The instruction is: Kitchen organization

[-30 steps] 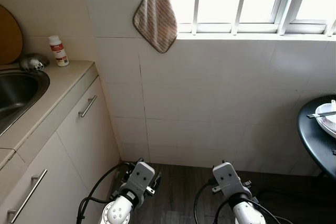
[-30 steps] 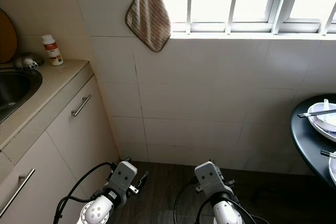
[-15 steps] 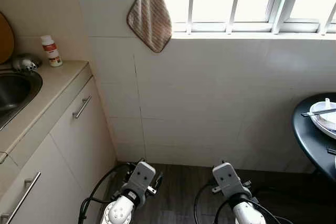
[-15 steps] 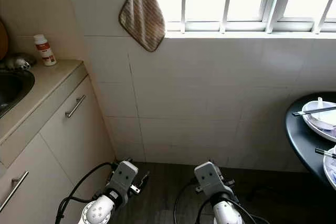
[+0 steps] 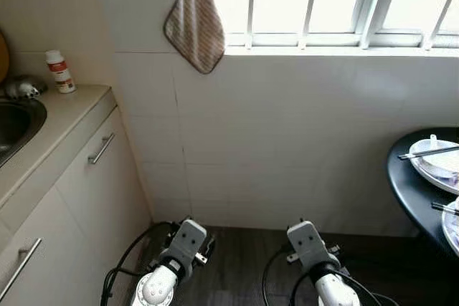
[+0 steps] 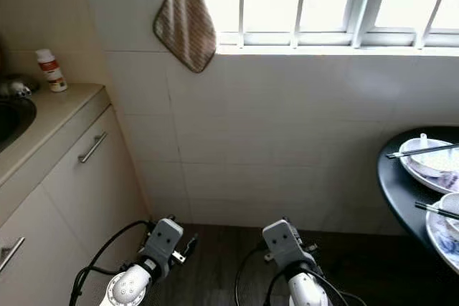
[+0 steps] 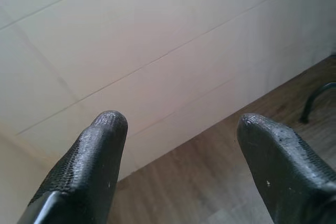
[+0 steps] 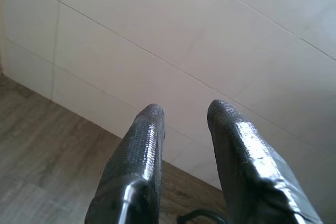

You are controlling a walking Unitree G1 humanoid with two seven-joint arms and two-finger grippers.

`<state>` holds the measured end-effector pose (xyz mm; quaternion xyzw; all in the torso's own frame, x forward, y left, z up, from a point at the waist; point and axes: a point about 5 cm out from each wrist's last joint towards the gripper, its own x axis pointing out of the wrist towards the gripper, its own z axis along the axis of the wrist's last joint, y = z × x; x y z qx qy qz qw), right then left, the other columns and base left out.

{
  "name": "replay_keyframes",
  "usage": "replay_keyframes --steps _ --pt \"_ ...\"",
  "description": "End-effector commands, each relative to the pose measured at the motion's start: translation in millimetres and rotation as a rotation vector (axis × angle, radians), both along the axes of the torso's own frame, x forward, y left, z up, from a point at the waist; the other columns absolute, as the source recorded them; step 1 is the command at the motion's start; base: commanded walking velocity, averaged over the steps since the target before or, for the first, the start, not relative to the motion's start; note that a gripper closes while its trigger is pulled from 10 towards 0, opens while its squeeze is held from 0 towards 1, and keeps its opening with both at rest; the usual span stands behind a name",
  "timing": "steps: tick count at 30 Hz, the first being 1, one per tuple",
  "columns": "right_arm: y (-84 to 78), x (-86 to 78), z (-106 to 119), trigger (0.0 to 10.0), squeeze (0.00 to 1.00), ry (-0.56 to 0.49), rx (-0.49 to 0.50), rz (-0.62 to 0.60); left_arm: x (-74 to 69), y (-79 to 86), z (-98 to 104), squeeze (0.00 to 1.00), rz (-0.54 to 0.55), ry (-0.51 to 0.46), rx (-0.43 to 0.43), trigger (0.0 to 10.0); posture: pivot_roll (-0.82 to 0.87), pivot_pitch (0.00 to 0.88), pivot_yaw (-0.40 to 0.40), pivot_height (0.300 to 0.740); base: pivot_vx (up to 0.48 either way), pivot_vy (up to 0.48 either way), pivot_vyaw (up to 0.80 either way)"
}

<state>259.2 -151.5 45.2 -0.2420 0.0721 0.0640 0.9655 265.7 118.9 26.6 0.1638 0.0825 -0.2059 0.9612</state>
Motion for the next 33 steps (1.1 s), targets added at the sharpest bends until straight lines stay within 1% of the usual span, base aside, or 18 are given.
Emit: replay_keyframes --steps 1,21,25,33 --pt "0.0 1.4 1.3 10.0 0.0 -0.007 0.001 -0.003 1.0 -0.2 0.4 0.0 0.005 -0.001 -0.018 10.0 -0.04 0.0 0.005 0.74 0.0 0.0 0.0" --pt "-1.6 3.4 2.0 10.0 0.0 -0.008 -0.005 -0.016 2.7 1.2 1.8 0.0 0.013 -0.002 -0.043 10.0 -0.04 0.0 0.005 0.74 0.0 0.0 0.0" --pt "-3.3 4.0 3.8 10.0 0.0 -0.026 -0.024 -0.035 2.4 1.3 1.7 0.0 0.013 -0.001 -0.05 10.0 -0.04 0.0 0.005 0.74 0.0 0.0 0.0" --pt "-8.8 5.8 4.2 10.0 0.0 -0.031 -0.05 -0.073 2.1 1.1 1.8 0.0 0.017 0.001 -0.064 10.0 -0.04 0.0 0.002 0.74 0.0 0.0 0.0"
